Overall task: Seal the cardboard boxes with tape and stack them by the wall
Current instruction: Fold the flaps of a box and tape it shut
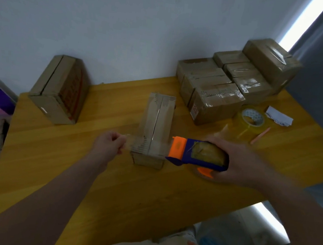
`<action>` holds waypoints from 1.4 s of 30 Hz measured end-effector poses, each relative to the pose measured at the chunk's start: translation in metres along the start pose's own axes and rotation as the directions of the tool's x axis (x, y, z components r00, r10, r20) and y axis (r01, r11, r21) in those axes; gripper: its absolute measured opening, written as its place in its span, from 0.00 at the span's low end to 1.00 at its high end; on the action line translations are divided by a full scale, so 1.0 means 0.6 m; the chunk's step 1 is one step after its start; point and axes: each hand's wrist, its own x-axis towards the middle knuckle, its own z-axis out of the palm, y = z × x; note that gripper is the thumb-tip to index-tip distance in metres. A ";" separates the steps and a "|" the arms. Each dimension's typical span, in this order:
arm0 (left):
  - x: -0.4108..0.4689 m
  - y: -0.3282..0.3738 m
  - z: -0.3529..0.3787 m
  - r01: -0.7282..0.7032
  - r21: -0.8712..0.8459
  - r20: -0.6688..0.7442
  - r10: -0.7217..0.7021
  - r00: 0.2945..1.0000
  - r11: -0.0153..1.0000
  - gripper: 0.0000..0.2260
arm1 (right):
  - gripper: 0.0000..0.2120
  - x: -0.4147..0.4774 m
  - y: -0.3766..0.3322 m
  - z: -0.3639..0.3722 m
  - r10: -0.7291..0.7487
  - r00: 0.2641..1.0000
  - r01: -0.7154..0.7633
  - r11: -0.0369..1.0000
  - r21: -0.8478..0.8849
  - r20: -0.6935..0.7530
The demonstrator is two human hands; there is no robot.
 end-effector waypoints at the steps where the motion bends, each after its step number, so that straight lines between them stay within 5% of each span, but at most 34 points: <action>1: -0.002 -0.009 -0.004 0.019 0.027 -0.002 -0.019 1.000 0.999 0.11 | 0.35 -0.003 0.006 -0.004 0.015 1.000 -0.014 1.000 -0.025 0.023; 12: -0.011 -0.036 0.021 -0.001 0.114 -0.142 0.017 0.990 0.993 0.15 | 0.39 0.009 0.034 0.032 0.069 0.996 -0.051 0.959 -0.279 0.054; 21: 0.002 -0.054 0.023 -0.020 0.188 -0.174 0.054 0.983 0.982 0.16 | 0.38 0.014 0.039 0.047 0.104 0.991 -0.075 0.956 -0.284 0.087; 33: 0.006 -0.062 0.034 0.100 -0.027 0.033 -0.099 0.995 0.995 0.14 | 0.38 0.036 0.038 0.076 0.136 0.981 -0.090 0.949 -0.301 0.135; 42: 0.010 -0.063 0.037 0.269 0.007 0.095 -0.268 0.959 0.963 0.11 | 0.39 0.034 0.052 0.092 0.145 0.980 -0.116 0.972 -0.204 0.136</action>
